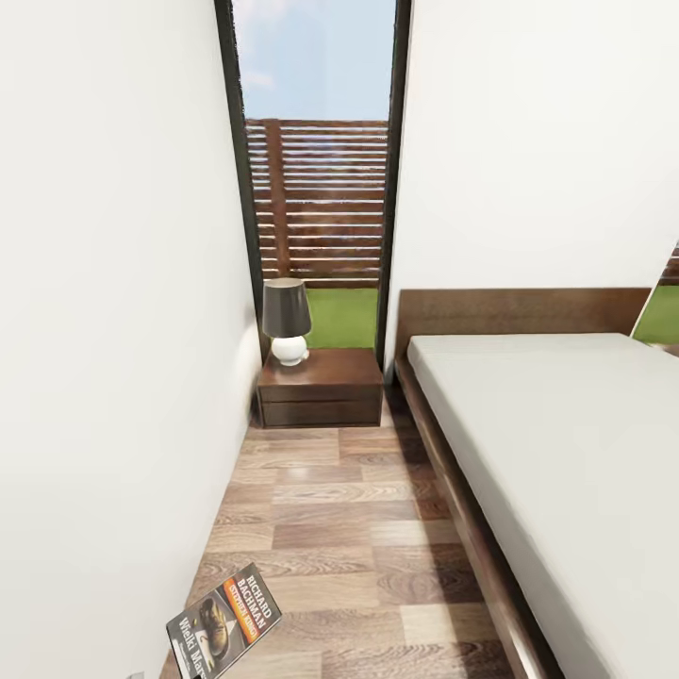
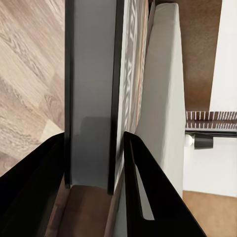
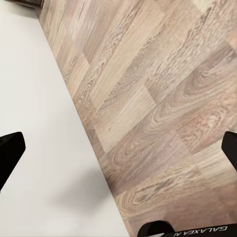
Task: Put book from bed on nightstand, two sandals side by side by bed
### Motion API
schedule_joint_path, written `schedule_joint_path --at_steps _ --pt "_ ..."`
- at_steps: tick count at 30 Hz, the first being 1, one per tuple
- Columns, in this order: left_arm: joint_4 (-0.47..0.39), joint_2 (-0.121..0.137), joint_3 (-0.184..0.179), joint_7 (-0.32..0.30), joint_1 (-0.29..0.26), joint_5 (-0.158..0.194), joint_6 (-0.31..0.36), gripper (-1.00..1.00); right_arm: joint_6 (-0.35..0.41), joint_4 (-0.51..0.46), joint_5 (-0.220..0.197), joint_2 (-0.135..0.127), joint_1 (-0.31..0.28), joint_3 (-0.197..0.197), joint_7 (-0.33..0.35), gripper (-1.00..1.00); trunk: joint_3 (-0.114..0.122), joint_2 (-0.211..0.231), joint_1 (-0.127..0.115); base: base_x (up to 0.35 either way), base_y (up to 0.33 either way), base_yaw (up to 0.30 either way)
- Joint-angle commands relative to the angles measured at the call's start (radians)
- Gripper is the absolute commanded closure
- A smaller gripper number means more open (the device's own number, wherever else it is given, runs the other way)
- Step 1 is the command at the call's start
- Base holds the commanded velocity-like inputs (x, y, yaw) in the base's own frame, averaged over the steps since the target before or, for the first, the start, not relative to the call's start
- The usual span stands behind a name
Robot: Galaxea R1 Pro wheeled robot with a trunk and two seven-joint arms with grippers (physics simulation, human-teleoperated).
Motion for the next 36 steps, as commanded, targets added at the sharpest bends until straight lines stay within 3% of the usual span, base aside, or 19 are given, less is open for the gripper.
schedule_joint_path --at_steps 1,18,36 --pt "0.000 0.000 0.008 -0.003 0.000 -0.004 0.010 1.00 0.003 0.004 -0.004 0.000 -0.002 -0.001 0.006 -1.00 -0.001 0.000 0.000 0.015 -0.014 0.000" --pt "0.000 -0.003 0.008 -0.003 0.000 -0.006 0.010 1.00 0.003 0.004 -0.004 0.000 -0.002 -0.001 0.006 -1.00 -0.001 0.000 0.000 0.010 -0.004 0.000" --pt "0.000 0.000 0.008 -0.006 0.000 -0.007 0.012 1.00 0.003 0.004 -0.004 0.000 -0.002 -0.001 0.006 -1.00 -0.001 0.000 0.000 0.114 -0.066 0.000"
